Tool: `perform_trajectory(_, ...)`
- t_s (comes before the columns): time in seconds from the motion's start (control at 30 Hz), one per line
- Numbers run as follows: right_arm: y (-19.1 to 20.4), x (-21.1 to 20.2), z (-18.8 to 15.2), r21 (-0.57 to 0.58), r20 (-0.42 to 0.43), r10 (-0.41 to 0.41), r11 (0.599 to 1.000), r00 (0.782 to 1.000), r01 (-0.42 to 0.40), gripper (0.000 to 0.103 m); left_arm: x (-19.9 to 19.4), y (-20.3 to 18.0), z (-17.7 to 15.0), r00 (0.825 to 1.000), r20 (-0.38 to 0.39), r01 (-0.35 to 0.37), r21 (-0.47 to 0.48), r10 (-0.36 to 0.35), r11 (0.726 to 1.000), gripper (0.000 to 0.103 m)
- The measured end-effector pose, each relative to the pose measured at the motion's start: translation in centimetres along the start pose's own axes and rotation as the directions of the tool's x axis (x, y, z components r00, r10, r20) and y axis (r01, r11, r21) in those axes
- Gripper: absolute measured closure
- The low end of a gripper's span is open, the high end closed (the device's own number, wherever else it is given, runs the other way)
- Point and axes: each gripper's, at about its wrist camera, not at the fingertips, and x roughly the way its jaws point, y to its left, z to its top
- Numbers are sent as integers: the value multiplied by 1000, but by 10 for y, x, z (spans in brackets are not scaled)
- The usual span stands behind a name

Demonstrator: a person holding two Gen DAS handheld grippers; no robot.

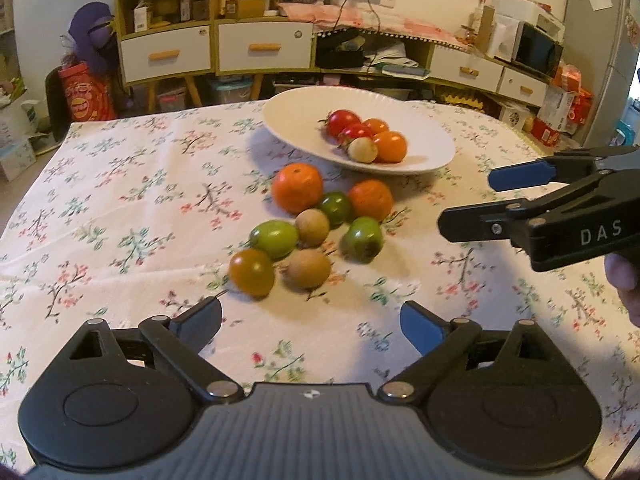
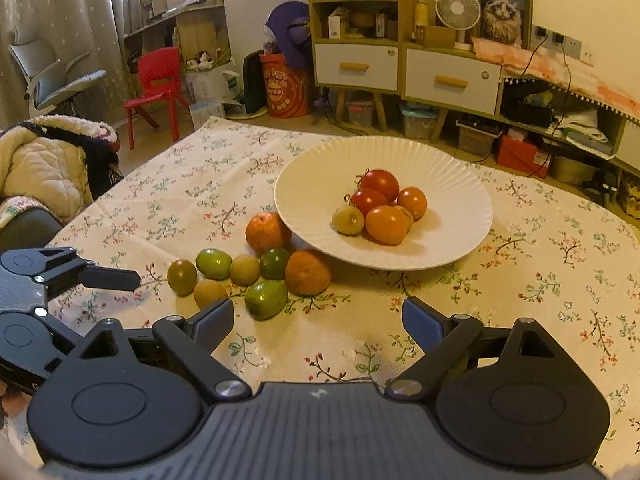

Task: Organize fruits
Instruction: 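Withdraw both grippers from the bowl back toward the fruit cluster, then grasp a brownish-yellow tomato with the left gripper while the right grasps a green tomato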

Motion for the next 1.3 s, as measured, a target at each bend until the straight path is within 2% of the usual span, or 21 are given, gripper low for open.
perform_trajectory(0.4,2,13,-10,-9,-39,-33,999,999,32,8,14,10,-8,999,3,-37,12,37,999,10)
perform_trajectory(0.77,15,24,-21,-52,-58,-13,999,998,10,9,18,26,-2,997,43,-61,-7,62,998,37)
perform_trajectory(0.93,20,28,-22,-65,-69,-2,998,998,-3,11,19,28,1,997,51,-61,-20,61,998,54)
perform_trajectory(1.2,25,33,-22,-76,-51,-12,997,999,8,14,20,31,4,996,60,-59,-42,62,997,76)
perform_trajectory(1.3,28,34,-21,-82,-43,-17,997,999,14,18,21,31,5,996,59,-60,-44,63,997,76)
